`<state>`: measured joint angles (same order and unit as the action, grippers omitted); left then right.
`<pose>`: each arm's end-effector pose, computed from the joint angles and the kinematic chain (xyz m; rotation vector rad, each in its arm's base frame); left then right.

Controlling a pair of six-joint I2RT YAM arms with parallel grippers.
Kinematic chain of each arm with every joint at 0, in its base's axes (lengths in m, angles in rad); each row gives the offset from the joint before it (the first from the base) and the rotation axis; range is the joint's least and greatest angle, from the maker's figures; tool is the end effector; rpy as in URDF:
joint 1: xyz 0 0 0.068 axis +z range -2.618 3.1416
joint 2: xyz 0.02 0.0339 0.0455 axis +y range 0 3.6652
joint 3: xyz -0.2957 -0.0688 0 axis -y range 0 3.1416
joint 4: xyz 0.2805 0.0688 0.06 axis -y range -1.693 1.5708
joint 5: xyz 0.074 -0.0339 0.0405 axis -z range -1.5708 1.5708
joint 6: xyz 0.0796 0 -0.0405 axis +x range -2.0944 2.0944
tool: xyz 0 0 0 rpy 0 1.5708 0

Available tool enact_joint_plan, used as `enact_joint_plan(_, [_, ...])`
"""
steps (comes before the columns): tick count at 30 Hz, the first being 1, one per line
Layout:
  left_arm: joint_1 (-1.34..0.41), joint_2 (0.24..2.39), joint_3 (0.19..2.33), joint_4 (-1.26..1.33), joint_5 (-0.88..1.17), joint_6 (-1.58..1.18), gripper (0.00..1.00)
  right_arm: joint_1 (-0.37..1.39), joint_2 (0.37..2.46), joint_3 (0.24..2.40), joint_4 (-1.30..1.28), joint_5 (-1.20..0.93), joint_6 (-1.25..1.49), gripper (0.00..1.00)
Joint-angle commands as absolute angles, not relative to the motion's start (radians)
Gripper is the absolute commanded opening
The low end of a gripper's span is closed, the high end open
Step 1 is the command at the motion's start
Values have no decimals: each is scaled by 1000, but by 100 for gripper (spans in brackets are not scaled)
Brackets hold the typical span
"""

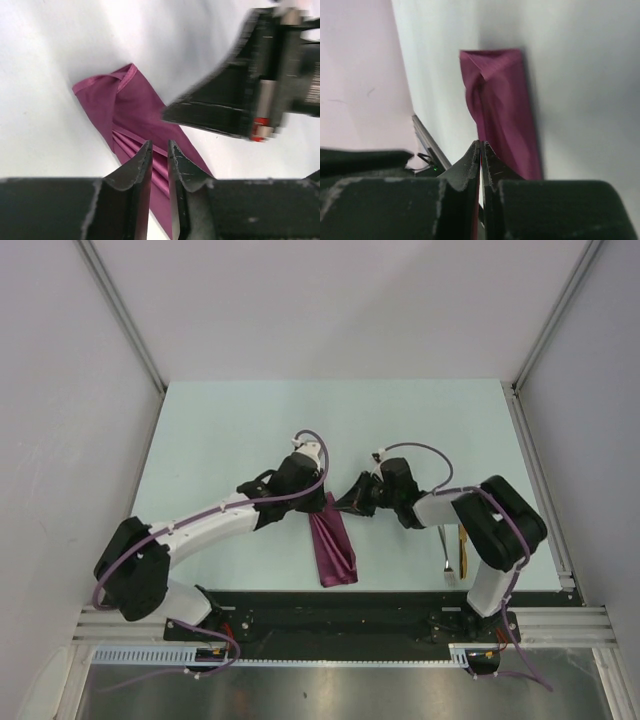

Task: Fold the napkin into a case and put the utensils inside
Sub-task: Smooth out the smaller rectangle-folded napkin at the center of the board.

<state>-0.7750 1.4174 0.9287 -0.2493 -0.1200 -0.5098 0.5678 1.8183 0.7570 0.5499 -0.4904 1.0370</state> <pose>0.2666 -0.2478 0.2241 0.2496 2.3453 -0.5113 0.3233 0.2507 0.1140 0.2116 2.3684 1.3997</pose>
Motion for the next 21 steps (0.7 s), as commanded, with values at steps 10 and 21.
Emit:
enact_joint_plan(10, [-779, 1328, 741, -250, -152, -618, 20, 569, 1419, 528, 227, -459, 775, 6])
enact_joint_plan(21, [-781, 1338, 614, -152, -87, -680, 16, 716, 1486, 540, 287, -400, 813, 4])
